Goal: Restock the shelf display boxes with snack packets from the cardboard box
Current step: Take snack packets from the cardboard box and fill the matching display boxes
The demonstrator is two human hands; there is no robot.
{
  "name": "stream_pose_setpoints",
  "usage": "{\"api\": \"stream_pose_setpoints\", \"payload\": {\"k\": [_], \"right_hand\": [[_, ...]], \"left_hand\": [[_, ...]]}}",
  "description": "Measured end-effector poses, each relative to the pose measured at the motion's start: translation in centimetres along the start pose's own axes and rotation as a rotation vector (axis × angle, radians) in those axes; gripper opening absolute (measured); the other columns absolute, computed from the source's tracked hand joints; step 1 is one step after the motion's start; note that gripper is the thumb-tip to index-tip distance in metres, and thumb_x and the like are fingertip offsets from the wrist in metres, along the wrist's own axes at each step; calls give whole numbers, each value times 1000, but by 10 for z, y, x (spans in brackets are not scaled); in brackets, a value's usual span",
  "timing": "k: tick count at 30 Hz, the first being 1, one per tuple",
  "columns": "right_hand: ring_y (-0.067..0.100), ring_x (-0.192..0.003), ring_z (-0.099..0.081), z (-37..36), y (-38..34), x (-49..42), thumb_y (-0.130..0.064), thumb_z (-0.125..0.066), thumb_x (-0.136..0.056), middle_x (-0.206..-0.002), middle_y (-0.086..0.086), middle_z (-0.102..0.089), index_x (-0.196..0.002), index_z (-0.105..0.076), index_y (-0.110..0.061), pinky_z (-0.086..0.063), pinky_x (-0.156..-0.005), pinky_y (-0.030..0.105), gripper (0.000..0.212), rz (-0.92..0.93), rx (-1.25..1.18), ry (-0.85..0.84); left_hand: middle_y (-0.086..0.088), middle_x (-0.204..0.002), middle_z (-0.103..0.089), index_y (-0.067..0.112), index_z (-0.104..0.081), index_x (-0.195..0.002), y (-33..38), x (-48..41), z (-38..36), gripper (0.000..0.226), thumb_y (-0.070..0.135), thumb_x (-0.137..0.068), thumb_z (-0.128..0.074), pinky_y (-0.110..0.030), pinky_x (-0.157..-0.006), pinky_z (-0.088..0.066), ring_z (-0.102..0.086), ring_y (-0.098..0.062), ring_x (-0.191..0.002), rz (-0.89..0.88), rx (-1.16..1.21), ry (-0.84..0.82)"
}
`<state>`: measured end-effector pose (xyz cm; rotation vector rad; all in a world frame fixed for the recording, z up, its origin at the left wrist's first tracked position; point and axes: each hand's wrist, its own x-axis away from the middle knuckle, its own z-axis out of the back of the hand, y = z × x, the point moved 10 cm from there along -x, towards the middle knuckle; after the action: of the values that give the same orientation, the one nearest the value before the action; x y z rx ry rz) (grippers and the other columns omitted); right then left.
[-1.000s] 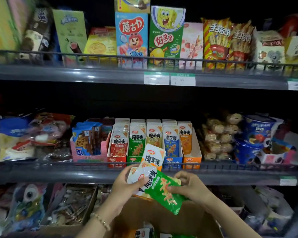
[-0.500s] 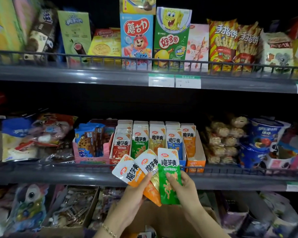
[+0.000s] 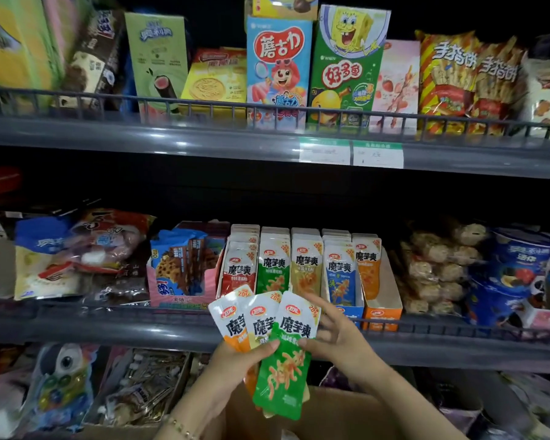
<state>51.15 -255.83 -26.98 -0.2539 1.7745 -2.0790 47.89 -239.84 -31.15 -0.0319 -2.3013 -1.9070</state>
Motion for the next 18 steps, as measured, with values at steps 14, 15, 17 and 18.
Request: {"api": "stream_pose_setpoints", "payload": {"k": [14, 15, 17, 18], "right_hand": [[19, -91, -64, 75, -59, -104, 10, -62, -83, -111, 10, -62, -129, -45, -13, -57, -64, 21, 54, 280, -73, 533], [16, -86, -65, 70, -63, -112, 8, -62, -84, -114, 8, -62, -128, -47, -17, -56, -61, 23, 53, 312, 0, 523], [21, -80, -65, 56, -65, -127, 3, -63, -85, -118, 3, -61, -125, -48, -29, -54, -60, 36, 53, 351, 148, 464], [22, -83, -65, 49, -61, -135, 1, -63, -86, -122, 2, -60, -126, -47, -31, -54, -64, 40, 53, 347, 227, 425]], "left_hand": [[2, -96, -74, 19, -67, -100, 53, -47, 79, 19, 15, -82, -71, -28, -71, -51, -69, -15, -87, -128, -26, 222], [1, -96, -74, 19, -68, -99, 54, -50, 81, 16, 17, -83, -70, -29, -71, -52, -70, -16, -88, -127, -25, 224], [1, -92, -75, 18, -69, -97, 54, -54, 83, 13, 19, -84, -69, -27, -68, -50, -70, -16, -86, -131, -21, 228], [2, -91, -75, 18, -68, -96, 53, -56, 83, 12, 19, -84, -69, -27, -68, -51, -70, -16, -86, -131, -20, 228]]}}
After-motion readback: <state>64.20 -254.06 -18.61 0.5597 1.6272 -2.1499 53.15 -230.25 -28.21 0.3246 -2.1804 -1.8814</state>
